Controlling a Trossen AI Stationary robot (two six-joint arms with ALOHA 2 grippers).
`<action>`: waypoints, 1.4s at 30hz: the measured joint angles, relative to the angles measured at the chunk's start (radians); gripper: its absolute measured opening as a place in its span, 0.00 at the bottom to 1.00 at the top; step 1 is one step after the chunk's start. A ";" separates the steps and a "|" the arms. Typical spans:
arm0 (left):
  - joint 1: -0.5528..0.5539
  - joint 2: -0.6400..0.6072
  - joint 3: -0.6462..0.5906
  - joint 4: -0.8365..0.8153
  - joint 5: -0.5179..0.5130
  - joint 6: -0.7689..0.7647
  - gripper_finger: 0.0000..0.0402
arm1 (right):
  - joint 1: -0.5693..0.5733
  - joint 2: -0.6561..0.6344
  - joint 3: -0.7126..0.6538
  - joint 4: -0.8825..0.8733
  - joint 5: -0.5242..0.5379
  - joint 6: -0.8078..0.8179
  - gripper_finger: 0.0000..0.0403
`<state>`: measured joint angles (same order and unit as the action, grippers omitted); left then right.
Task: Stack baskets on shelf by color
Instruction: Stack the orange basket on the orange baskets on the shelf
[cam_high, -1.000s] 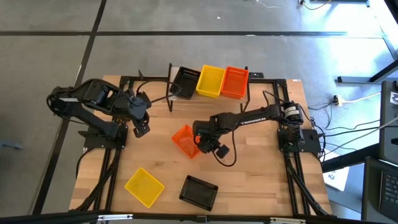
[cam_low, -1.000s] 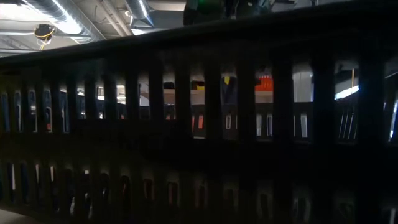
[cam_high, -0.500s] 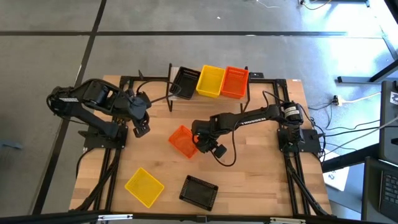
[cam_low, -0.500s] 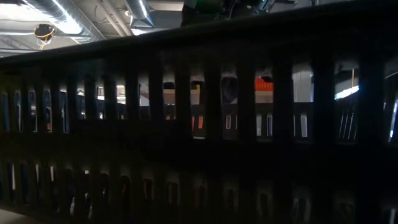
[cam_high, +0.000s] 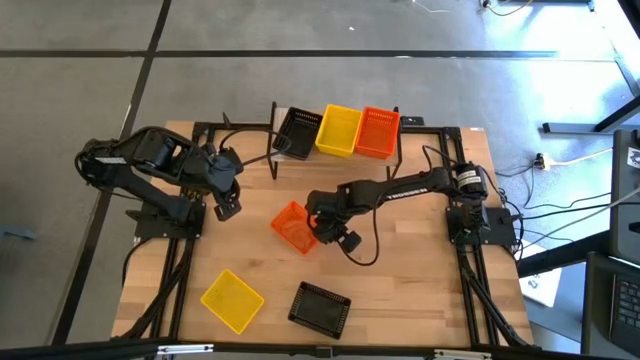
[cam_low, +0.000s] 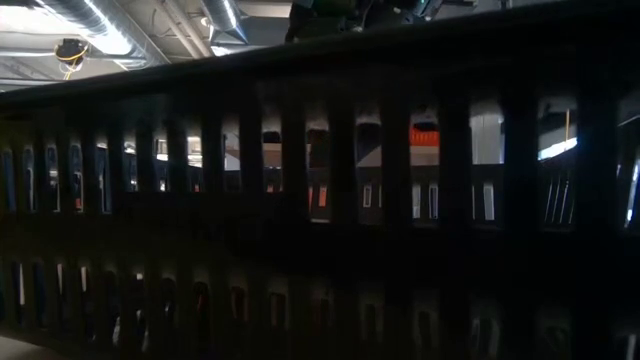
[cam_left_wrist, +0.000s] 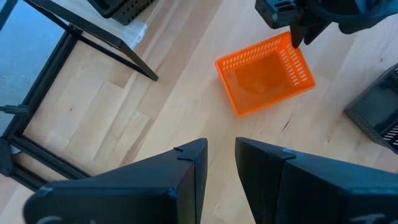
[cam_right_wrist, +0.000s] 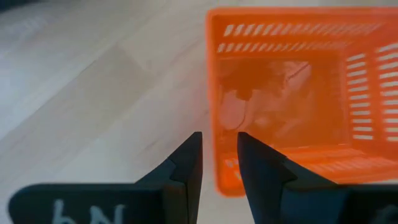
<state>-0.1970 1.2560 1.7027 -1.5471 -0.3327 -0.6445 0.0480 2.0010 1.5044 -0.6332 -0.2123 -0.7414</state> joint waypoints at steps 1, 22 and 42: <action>0.000 0.000 0.000 0.000 -0.002 0.000 0.19 | -0.006 0.000 -0.008 0.013 -0.004 0.000 0.25; 0.000 0.000 0.000 0.000 -0.007 -0.001 0.19 | -0.035 0.000 -0.148 0.155 -0.043 0.003 0.19; 0.000 0.000 0.000 0.000 -0.007 0.004 0.19 | -0.022 -0.017 0.149 -0.284 -0.044 0.058 0.00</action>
<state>-0.1967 1.2564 1.7027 -1.5467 -0.3393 -0.6403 0.0259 1.9839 1.6532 -0.9174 -0.2558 -0.6838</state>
